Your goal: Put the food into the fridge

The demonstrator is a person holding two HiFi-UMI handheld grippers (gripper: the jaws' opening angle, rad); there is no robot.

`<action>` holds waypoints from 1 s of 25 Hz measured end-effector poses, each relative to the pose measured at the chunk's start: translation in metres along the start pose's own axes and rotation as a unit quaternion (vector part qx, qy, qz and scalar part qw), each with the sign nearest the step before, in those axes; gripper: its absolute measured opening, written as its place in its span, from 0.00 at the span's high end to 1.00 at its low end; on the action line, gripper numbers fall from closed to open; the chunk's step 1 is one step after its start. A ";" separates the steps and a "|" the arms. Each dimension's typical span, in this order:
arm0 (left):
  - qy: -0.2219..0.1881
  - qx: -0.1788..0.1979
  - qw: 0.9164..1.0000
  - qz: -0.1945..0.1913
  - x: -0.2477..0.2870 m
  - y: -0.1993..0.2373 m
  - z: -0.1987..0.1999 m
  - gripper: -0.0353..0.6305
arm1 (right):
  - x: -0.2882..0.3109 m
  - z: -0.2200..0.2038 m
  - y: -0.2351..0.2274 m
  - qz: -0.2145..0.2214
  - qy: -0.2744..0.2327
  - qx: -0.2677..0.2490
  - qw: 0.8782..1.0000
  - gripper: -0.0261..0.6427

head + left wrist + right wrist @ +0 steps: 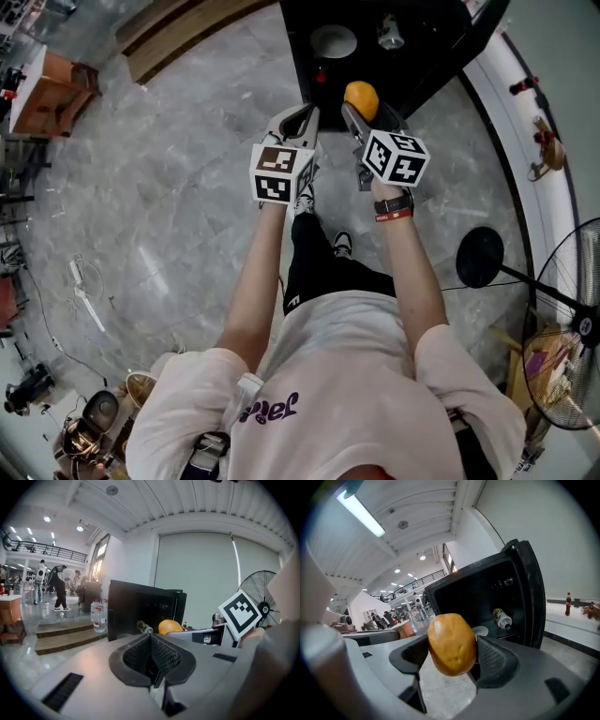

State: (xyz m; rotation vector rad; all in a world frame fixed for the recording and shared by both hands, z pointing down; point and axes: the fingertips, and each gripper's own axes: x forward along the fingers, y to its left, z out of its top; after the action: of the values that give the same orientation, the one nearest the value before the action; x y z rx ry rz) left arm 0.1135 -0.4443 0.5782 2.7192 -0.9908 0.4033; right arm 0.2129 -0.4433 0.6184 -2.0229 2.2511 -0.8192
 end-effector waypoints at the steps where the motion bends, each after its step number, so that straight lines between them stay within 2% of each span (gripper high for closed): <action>1: 0.003 0.002 1.000 -0.003 0.004 0.002 -0.004 0.92 | 0.005 -0.003 -0.003 -0.002 0.001 0.002 1.000 0.46; 19: 0.010 -0.010 1.000 -0.016 0.084 0.049 -0.037 0.92 | 0.113 -0.032 -0.066 -0.024 0.035 -0.005 0.999 0.46; 25: 0.019 -0.016 0.999 -0.021 0.103 0.062 -0.049 0.92 | 0.149 -0.037 -0.080 -0.026 0.046 -0.028 0.998 0.46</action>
State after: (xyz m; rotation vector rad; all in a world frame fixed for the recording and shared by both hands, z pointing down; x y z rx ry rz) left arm 0.1398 -0.5373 0.6643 2.6890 -0.9215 0.4254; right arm 0.2491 -0.5703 0.7301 -2.1191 2.3027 -0.8802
